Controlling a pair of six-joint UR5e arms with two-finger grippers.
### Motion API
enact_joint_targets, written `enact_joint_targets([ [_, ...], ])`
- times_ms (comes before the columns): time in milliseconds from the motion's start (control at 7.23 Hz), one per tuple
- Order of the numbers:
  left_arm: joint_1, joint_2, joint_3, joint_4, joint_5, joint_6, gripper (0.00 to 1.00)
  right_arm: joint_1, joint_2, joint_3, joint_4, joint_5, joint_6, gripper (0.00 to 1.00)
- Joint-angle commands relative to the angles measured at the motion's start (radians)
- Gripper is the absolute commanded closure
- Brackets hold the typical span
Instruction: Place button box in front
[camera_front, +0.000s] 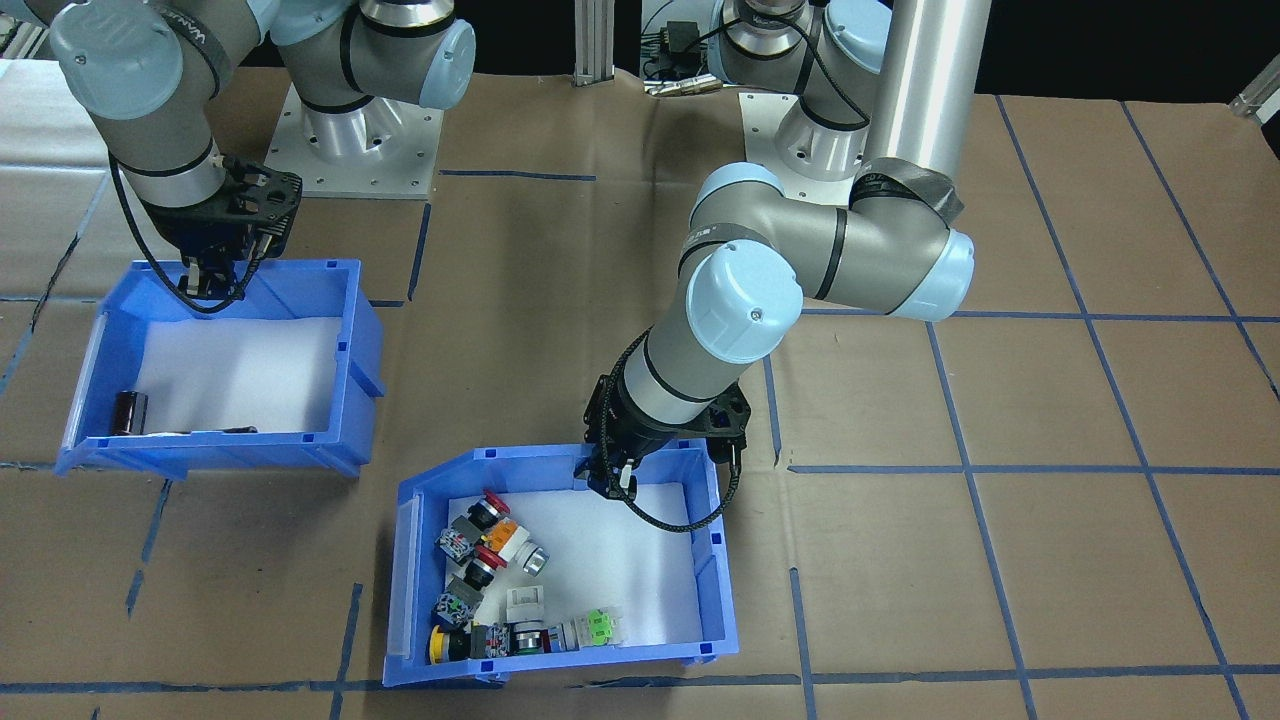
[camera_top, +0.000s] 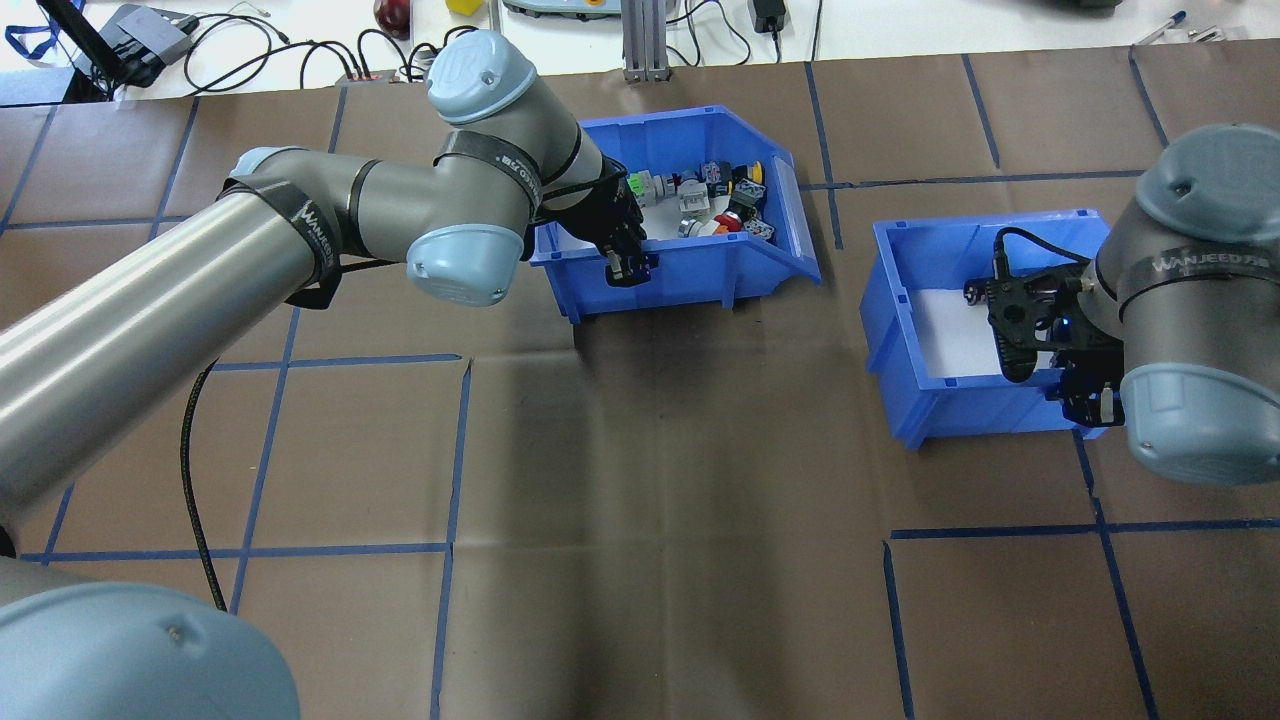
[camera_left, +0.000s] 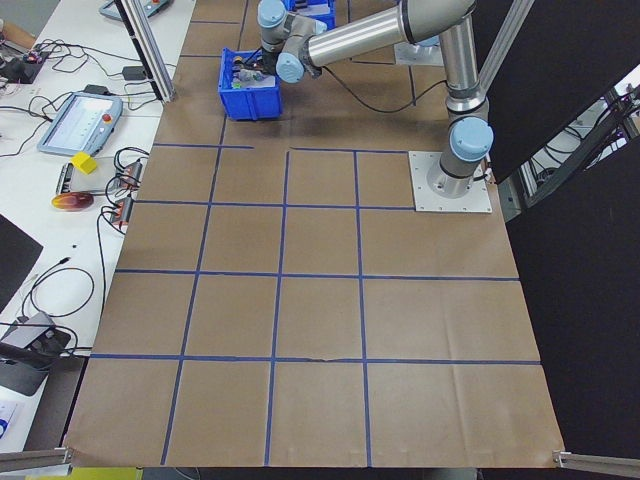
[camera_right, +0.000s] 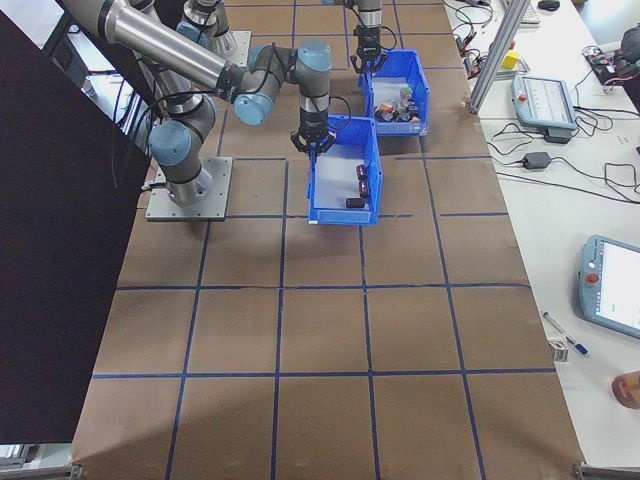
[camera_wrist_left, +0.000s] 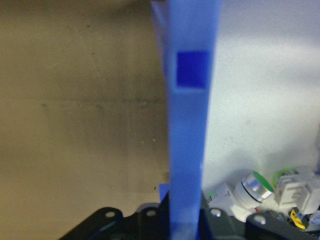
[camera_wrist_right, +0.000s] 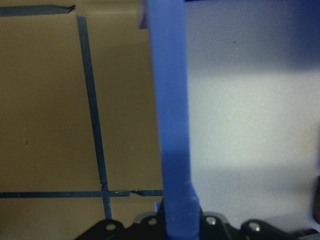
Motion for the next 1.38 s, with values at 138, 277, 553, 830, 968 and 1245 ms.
enact_joint_targets([
  [138,-0.001,0.002,-0.004,-0.012,0.013,0.044,0.02,0.004,-0.070,0.002,0.109,0.003,0.007,0.97],
  [277,0.001,0.011,-0.002,-0.018,0.011,0.042,0.02,0.005,-0.100,0.010,0.136,0.004,0.018,0.97],
  [553,0.006,0.067,0.007,-0.090,0.010,0.053,0.02,0.018,-0.131,0.041,0.137,0.016,0.103,0.97],
  [830,0.042,0.205,0.054,-0.333,0.133,0.390,0.02,0.082,-0.160,0.065,0.139,0.070,0.194,0.97],
  [968,0.088,0.280,0.091,-0.507,0.184,0.662,0.02,0.151,-0.160,0.067,0.136,0.070,0.251,0.97],
  [1245,0.165,0.377,0.125,-0.711,0.272,1.178,0.02,0.321,-0.157,0.067,0.121,0.069,0.413,0.97],
])
